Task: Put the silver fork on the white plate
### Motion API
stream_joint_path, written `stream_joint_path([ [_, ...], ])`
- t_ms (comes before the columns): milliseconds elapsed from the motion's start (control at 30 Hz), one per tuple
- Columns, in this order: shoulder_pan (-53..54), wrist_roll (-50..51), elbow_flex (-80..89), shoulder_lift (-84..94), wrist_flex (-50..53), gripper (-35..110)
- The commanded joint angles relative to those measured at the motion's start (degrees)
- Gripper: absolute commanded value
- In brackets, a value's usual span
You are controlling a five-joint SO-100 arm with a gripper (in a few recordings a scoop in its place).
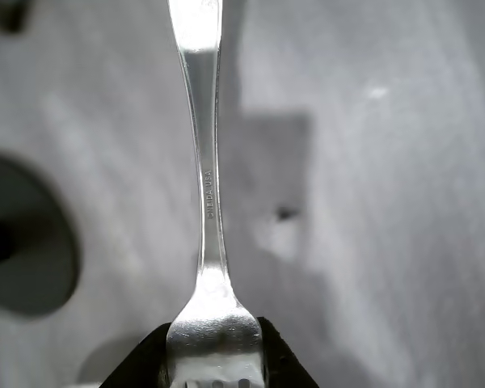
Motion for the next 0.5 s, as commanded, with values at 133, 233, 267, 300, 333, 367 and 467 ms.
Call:
stream_joint_path([
  [133, -18.37, 9.93, -0.26, 5.71, 5.01, 0],
  [233, -24.87, 13.71, -0.26, 3.25, 4.04, 0],
  [267, -26.54, 14.59, -0.26, 2.02, 3.34, 0],
  [300, -27.95, 15.38, -0.26, 0.70, 2.37, 0],
  [333, -29.18, 16.17, -0.44, -0.79, 1.41, 0],
  [367, -30.32, 16.88, -0.62, -2.55, 0.35, 0],
  [467, -32.96, 18.37, -0.70, -7.82, -3.34, 0],
])
